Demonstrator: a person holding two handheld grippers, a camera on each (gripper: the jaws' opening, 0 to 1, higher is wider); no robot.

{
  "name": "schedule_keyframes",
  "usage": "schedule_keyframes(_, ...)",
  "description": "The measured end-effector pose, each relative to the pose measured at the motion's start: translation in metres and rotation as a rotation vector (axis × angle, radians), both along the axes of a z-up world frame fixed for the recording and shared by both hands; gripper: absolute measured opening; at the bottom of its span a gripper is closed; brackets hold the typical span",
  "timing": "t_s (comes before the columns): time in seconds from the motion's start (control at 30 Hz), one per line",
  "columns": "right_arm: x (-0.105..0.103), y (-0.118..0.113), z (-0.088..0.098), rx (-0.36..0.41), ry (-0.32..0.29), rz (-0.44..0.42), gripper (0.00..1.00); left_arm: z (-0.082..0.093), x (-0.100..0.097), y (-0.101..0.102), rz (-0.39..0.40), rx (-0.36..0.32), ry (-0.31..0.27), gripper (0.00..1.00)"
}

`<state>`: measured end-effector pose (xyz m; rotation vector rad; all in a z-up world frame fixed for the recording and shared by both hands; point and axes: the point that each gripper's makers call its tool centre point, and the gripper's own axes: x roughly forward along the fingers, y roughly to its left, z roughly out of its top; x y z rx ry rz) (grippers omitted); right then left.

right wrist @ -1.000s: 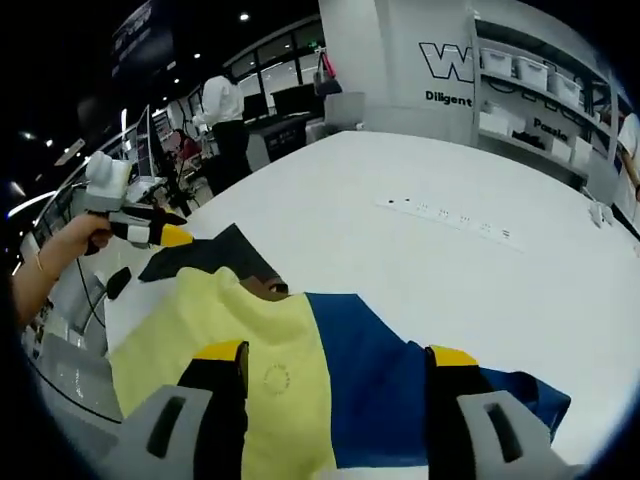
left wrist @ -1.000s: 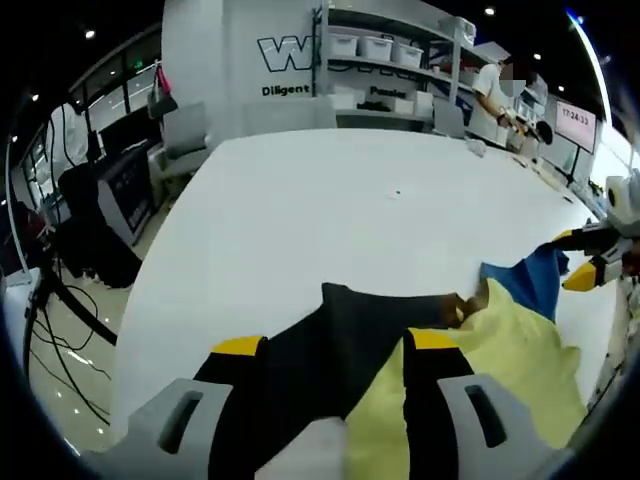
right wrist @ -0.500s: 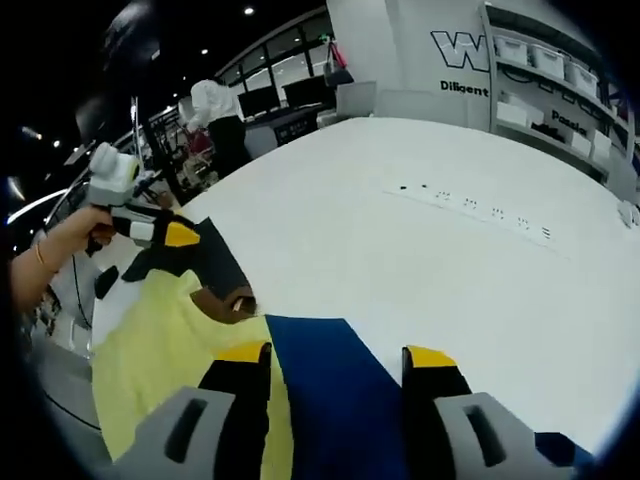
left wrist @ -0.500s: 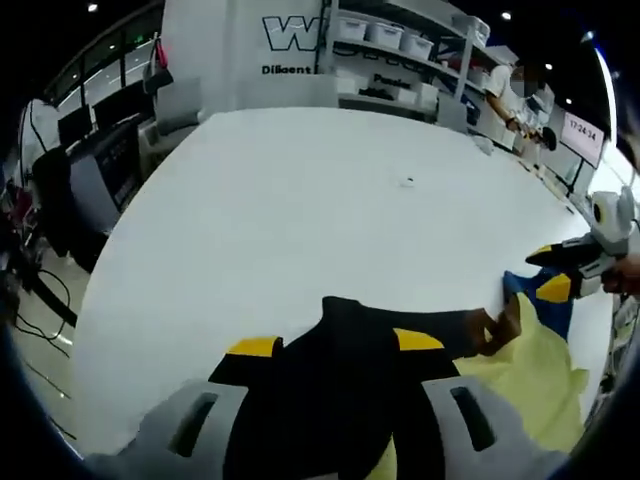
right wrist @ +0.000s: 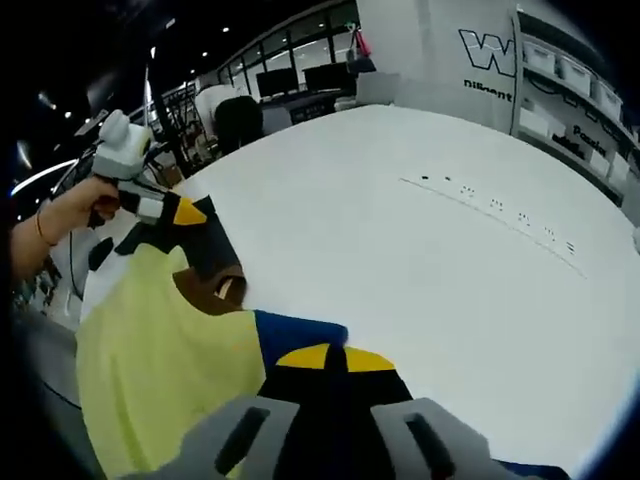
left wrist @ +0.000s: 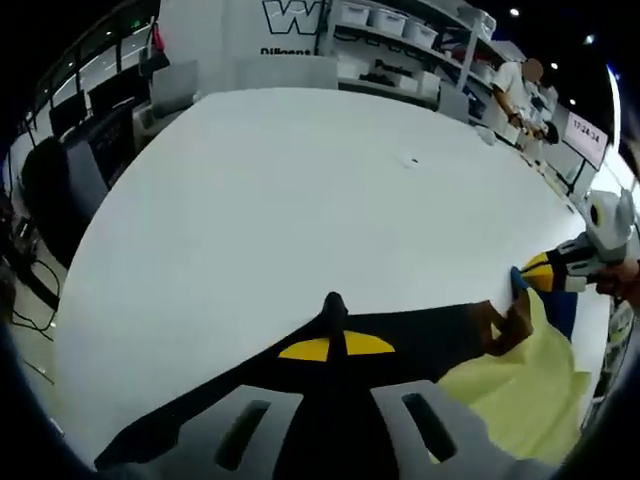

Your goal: Fold the garment on the visible template until the final outline fits inside the template.

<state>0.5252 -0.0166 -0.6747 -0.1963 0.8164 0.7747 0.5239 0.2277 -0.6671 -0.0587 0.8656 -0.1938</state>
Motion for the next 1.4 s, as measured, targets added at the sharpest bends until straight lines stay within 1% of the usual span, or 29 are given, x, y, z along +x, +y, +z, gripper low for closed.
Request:
schedule_keyframes(0.03, -0.001, -0.001, 0.000, -0.005, -0.002, 0.001, 0.00, 0.002, 0.000, 0.001, 0.006, 0.002, -0.009, 0.05)
schedule_keyframes(0.07, -0.001, -0.002, 0.005, -0.012, -0.033, 0.018, 0.00, 0.005, 0.001, 0.003, 0.012, 0.015, -0.021, 0.05)
schedule_keyframes(0.1, -0.002, -0.003, 0.008, -0.023, -0.050, 0.037, 0.00, 0.007, 0.000, 0.005, 0.018, 0.025, -0.031, 0.05)
schedule_keyframes(0.13, -0.001, -0.004, 0.014, -0.034, -0.092, 0.049, 0.00, 0.012, 0.000, 0.009, 0.033, 0.034, -0.047, 0.05)
schedule_keyframes(0.2, -0.004, -0.003, 0.024, -0.025, -0.125, 0.070, 0.00, 0.017, 0.000, 0.013, 0.054, 0.034, -0.071, 0.05)
schedule_keyframes(0.27, -0.007, -0.001, 0.038, -0.002, -0.184, 0.098, 0.00, 0.023, -0.003, 0.019, 0.088, 0.030, -0.086, 0.05)
schedule_keyframes(0.33, -0.015, -0.005, 0.044, -0.013, -0.205, 0.114, 0.00, 0.027, -0.006, 0.025, 0.115, 0.044, -0.102, 0.05)
schedule_keyframes(0.4, -0.023, -0.009, 0.046, -0.026, -0.222, 0.121, 0.00, 0.031, -0.009, 0.031, 0.149, 0.041, -0.131, 0.05)
schedule_keyframes(0.43, -0.029, -0.011, 0.045, -0.033, -0.219, 0.128, 0.00, 0.031, -0.012, 0.032, 0.158, 0.034, -0.140, 0.05)
schedule_keyframes(0.47, -0.034, -0.013, 0.041, -0.039, -0.202, 0.127, 0.00, 0.030, -0.013, 0.034, 0.166, 0.035, -0.140, 0.05)
schedule_keyframes(0.5, -0.038, -0.014, 0.036, -0.042, -0.185, 0.123, 0.00, 0.027, -0.015, 0.037, 0.184, 0.039, -0.133, 0.05)
schedule_keyframes(0.53, -0.042, -0.014, 0.030, -0.045, -0.180, 0.127, 0.00, 0.022, -0.018, 0.041, 0.199, 0.048, -0.112, 0.05)
schedule_keyframes(0.57, -0.045, -0.016, 0.023, -0.053, -0.154, 0.122, 0.00, 0.019, -0.020, 0.042, 0.215, 0.038, -0.104, 0.05)
schedule_keyframes(0.6, -0.049, -0.019, 0.016, -0.078, -0.134, 0.114, 0.00, 0.017, -0.021, 0.042, 0.220, 0.027, -0.101, 0.05)
schedule_keyframes(0.67, -0.050, -0.019, 0.009, -0.087, -0.134, 0.115, 0.00, 0.014, -0.023, 0.042, 0.231, 0.012, -0.092, 0.05)
schedule_keyframes(0.73, -0.050, -0.019, 0.004, -0.086, -0.111, 0.095, 0.00, 0.008, -0.025, 0.042, 0.225, 0.020, -0.075, 0.05)
schedule_keyframes(0.83, -0.045, -0.019, 0.002, -0.082, -0.106, 0.069, 0.00, 0.000, -0.028, 0.044, 0.229, 0.023, -0.039, 0.05)
schedule_keyframes(0.9, -0.039, -0.017, 0.003, -0.075, -0.105, 0.055, 0.00, -0.003, -0.028, 0.044, 0.224, 0.023, -0.031, 0.05)
schedule_keyframes(1.0, -0.028, -0.017, 0.004, -0.079, -0.114, 0.035, 0.00, -0.002, -0.026, 0.045, 0.228, 0.019, -0.036, 0.05)
schedule_keyframes(1.1, -0.013, -0.014, 0.004, -0.070, -0.119, 0.004, 0.00, -0.002, -0.024, 0.046, 0.240, 0.012, -0.039, 0.05)
schedule_keyframes(1.13, -0.006, -0.014, 0.004, -0.068, -0.118, -0.013, 0.00, -0.002, -0.023, 0.047, 0.242, 0.011, -0.039, 0.05)
schedule_keyframes(1.4, 0.028, -0.010, 0.003, -0.069, -0.115, -0.088, 0.00, -0.001, -0.016, 0.050, 0.287, -0.002, -0.053, 0.05)
